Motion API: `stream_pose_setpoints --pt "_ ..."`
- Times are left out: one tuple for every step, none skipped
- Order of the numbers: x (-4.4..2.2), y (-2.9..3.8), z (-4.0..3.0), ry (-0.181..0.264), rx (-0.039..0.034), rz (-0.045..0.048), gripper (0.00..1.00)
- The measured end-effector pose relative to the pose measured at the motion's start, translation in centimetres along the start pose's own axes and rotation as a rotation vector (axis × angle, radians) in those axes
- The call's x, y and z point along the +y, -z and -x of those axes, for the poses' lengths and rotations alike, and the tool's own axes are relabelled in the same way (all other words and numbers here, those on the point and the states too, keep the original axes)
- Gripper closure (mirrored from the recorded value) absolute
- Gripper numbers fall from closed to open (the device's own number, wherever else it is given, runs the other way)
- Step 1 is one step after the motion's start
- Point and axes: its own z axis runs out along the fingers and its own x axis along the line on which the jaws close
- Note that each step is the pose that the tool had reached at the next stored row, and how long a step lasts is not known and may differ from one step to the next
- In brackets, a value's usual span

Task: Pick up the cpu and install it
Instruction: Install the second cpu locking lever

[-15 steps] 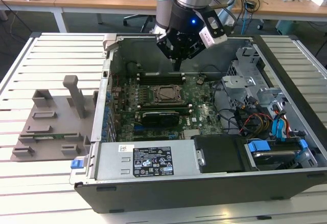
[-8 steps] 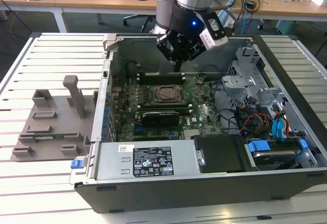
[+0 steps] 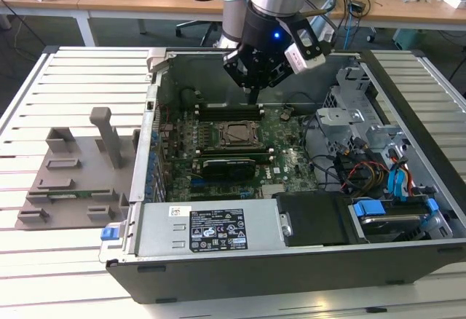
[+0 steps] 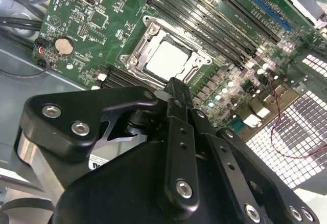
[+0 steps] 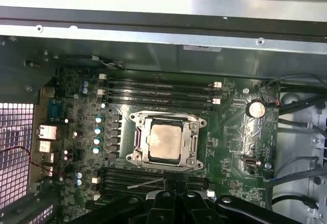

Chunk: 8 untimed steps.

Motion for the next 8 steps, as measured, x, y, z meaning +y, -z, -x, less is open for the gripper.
stream_pose_setpoints --pt "-0.04 0.0 -0.01 0.001 -0.0007 0.0089 0.89" --pt "-0.28 -0.01 -0.03 0.004 -0.004 0.0498 0.89" --pt "-0.85 -0.05 -0.06 0.004 -0.0043 0.0547 0.89" --pt "-1.96 -0.58 -0.18 0.008 -0.0084 0.1074 0.89" --pt "-2.12 -0.75 -0.2 0.008 -0.0088 0.1104 0.89" --pt "-2.23 -0.85 -0.23 0.008 -0.0087 0.1105 0.89" --pt "-2.36 -0.98 -0.27 0.008 -0.0087 0.1105 0.89" --pt "-2.47 -1.11 -0.34 0.008 -0.0087 0.1104 0.89"
